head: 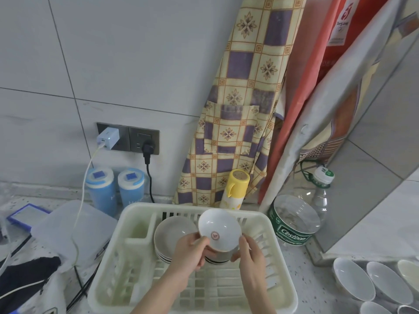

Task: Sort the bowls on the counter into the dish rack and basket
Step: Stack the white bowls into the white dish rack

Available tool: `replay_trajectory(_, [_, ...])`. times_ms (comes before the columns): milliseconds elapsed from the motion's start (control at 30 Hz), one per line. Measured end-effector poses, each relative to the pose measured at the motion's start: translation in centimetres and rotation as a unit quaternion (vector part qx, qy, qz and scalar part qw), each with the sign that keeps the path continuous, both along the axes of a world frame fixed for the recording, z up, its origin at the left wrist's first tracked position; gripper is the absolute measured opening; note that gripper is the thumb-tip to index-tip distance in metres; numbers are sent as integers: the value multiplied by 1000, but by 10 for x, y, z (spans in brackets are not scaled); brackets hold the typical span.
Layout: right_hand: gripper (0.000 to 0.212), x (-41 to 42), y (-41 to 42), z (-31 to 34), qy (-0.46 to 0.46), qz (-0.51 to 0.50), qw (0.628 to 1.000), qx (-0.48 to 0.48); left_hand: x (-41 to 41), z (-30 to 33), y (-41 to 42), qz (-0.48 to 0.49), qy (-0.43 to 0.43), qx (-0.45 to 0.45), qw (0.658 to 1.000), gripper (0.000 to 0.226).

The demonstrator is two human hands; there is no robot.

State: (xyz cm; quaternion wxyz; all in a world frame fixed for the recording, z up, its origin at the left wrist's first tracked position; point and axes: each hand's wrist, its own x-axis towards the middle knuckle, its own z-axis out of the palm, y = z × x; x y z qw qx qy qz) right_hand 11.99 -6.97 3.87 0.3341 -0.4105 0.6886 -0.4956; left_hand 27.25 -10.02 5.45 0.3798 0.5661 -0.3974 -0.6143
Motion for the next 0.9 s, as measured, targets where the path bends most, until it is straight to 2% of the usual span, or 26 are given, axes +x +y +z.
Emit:
replay_trajectory(133, [22, -2, -2, -3, 10, -17, 1000, 21, -5, -4, 5, -31, -11, 1, 999, 21])
replay_trajectory(300, [24, -3, -4, -9, 48, -22, 998, 46, -10, -7, 17, -43, 51, 38, 997, 26])
replay_trajectory(433, [27, -4, -6, -15, 73, -14, 995, 64, -6, -19, 25, -43, -8, 67, 997, 32])
replay_trajectory(533, [29, -4, -7, -18, 98, -10, 992, 74, -5, -27, 27, -26, -10, 93, 995, 35])
replay_trajectory(733, [33, -2, -8, -19, 138, 4, 985, 102, -11, -31, 23, 33, 36, 123, 991, 28])
replay_trajectory(900, [33, -2, -8, -17, 156, 16, 981, 114, -22, -32, 22, 43, 50, 131, 989, 22])
